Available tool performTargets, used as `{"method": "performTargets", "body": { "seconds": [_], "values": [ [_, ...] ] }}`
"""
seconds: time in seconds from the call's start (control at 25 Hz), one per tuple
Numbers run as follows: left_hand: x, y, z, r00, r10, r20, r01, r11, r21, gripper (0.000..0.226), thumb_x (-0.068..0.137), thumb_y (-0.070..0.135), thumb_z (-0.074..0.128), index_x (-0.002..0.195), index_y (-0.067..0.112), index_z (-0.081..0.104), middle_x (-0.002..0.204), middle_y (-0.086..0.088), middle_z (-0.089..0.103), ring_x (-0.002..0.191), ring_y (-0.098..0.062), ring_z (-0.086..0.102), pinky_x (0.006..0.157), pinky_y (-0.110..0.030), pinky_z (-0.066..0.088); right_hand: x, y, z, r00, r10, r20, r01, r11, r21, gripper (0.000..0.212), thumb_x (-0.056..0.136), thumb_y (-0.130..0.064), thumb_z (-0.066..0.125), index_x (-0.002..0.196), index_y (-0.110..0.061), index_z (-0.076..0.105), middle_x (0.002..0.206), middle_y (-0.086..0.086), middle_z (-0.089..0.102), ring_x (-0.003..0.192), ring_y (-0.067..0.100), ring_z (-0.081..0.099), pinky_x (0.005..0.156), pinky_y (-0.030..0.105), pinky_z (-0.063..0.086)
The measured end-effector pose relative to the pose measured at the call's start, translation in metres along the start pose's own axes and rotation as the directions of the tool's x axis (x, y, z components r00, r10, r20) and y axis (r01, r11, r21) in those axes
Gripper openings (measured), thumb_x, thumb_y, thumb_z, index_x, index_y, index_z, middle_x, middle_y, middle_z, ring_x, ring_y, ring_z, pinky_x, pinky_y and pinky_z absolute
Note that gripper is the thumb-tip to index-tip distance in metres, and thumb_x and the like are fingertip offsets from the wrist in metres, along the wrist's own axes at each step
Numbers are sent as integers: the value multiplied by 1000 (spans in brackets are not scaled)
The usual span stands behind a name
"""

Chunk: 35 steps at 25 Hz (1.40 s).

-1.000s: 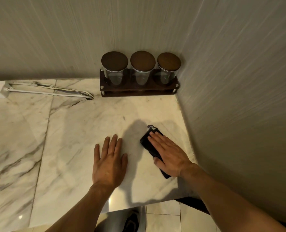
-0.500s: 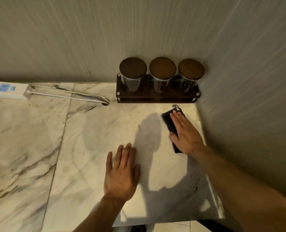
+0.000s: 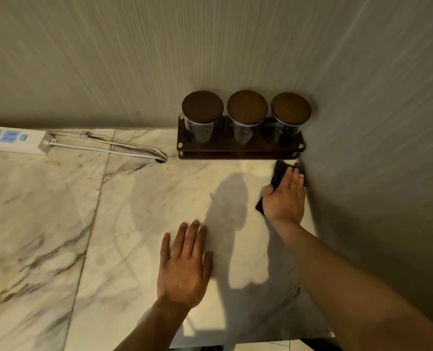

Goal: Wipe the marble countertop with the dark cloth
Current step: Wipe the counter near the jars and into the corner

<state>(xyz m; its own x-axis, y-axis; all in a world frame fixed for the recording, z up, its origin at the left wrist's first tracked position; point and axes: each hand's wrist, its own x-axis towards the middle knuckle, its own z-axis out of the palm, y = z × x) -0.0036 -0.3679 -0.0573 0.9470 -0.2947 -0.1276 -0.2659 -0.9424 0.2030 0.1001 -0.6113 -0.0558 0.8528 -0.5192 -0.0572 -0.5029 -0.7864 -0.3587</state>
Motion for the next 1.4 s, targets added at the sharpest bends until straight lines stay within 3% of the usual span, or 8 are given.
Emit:
{"method": "performTargets", "body": {
  "seconds": [0.64,1.4],
  "values": [
    [-1,-5,1,997,60,-45,-62,997,-37,57,97,45,23,147,17,28,154,-6,29,144,-26,15,114,-51,6,-65,14,1,987,147,-70,-144,988,51,68,95,-26,40,151,-5,8,159,14,10,146,26,4,118,38,3],
    [1,-10,4,993,99,-70,-104,992,-67,59,96,47,17,146,17,26,156,-8,25,144,-27,12,116,-51,0,-192,46,-3,923,334,-190,-319,942,104,66,90,-17,50,148,-3,21,154,19,25,143,31,17,118,42,12]
  ]
}}
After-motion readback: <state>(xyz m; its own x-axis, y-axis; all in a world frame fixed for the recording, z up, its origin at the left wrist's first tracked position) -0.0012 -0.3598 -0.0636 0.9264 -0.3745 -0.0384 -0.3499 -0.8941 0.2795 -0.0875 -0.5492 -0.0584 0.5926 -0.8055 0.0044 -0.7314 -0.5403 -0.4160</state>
